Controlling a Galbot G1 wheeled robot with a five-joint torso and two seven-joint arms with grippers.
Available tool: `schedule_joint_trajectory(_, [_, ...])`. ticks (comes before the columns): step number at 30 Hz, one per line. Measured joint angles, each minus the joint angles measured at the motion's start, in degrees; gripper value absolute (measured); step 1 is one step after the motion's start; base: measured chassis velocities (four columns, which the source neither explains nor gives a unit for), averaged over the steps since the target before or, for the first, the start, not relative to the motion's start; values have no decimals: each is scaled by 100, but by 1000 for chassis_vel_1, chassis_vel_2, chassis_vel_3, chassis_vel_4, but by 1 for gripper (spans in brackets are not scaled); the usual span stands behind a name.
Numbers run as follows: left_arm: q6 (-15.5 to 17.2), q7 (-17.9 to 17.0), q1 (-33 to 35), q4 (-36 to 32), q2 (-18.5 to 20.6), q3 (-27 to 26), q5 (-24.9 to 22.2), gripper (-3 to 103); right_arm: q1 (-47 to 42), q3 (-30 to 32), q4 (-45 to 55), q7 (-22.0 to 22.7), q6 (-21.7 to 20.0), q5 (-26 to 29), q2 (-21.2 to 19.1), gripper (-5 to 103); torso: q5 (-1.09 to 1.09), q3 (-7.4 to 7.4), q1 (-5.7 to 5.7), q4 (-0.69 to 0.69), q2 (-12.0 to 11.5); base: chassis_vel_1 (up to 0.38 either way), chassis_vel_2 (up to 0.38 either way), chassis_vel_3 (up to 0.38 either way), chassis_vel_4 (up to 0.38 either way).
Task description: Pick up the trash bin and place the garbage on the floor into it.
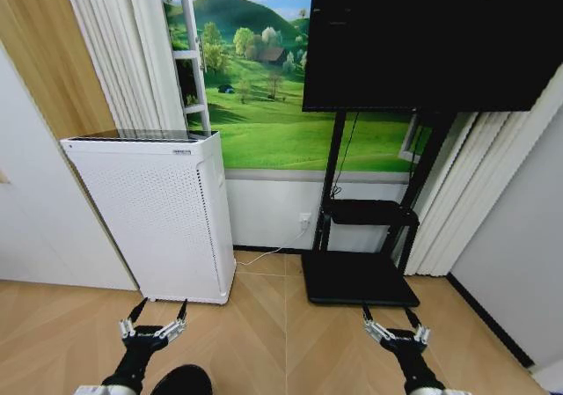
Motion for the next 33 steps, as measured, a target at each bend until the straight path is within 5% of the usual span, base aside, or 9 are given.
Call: schedule_joint_trajectory(33, [-1, -1, 1, 0, 0, -1, 0, 100, -3, -1, 0, -1, 0, 0, 0, 100, -1, -16, -14, 1, -16, 292, -247, -291, 260])
